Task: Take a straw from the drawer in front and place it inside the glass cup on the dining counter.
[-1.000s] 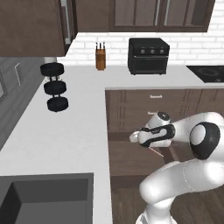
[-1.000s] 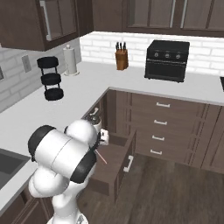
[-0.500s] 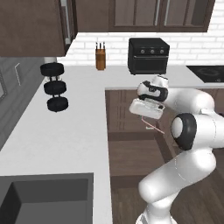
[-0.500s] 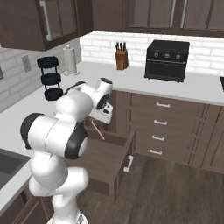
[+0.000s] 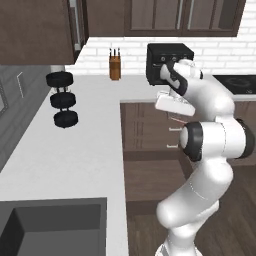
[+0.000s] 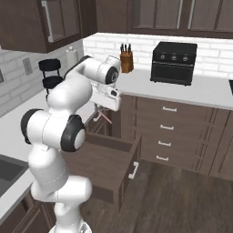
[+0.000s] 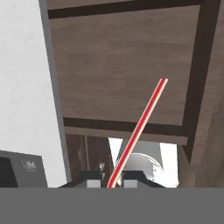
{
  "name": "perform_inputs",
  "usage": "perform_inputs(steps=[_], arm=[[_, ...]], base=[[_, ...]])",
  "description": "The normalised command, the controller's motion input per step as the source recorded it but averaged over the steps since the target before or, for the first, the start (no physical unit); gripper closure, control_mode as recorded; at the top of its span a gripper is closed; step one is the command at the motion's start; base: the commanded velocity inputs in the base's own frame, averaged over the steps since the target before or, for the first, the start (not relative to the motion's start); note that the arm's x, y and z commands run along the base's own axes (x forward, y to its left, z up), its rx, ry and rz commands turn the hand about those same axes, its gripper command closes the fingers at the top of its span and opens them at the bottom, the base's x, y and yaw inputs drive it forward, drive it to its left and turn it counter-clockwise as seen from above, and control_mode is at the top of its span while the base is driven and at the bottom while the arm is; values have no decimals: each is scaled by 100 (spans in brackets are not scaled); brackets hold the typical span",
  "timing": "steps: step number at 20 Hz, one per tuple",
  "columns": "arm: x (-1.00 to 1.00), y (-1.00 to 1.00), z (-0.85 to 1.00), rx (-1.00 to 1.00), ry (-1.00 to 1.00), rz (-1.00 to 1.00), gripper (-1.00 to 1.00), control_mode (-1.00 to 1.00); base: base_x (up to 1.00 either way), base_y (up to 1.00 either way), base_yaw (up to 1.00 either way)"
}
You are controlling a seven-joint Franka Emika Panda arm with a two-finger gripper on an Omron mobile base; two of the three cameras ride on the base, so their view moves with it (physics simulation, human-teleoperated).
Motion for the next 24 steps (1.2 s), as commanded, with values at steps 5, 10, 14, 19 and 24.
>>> perform_inputs(steps=[5,10,14,19,24], arm=[[-98,-26,1,-21,-28,0,100,-100],[-92,-3,0,-15,-35,-4,100,-100],[-61,0,0,-3,-22,-8,100,-100],[-42,0,0,0,-3,-6,100,-100],[-16,0,0,0,2,-3,100,-100]], base=[[0,0,0],[0,0,0],[0,0,0],[0,0,0],[0,0,0]])
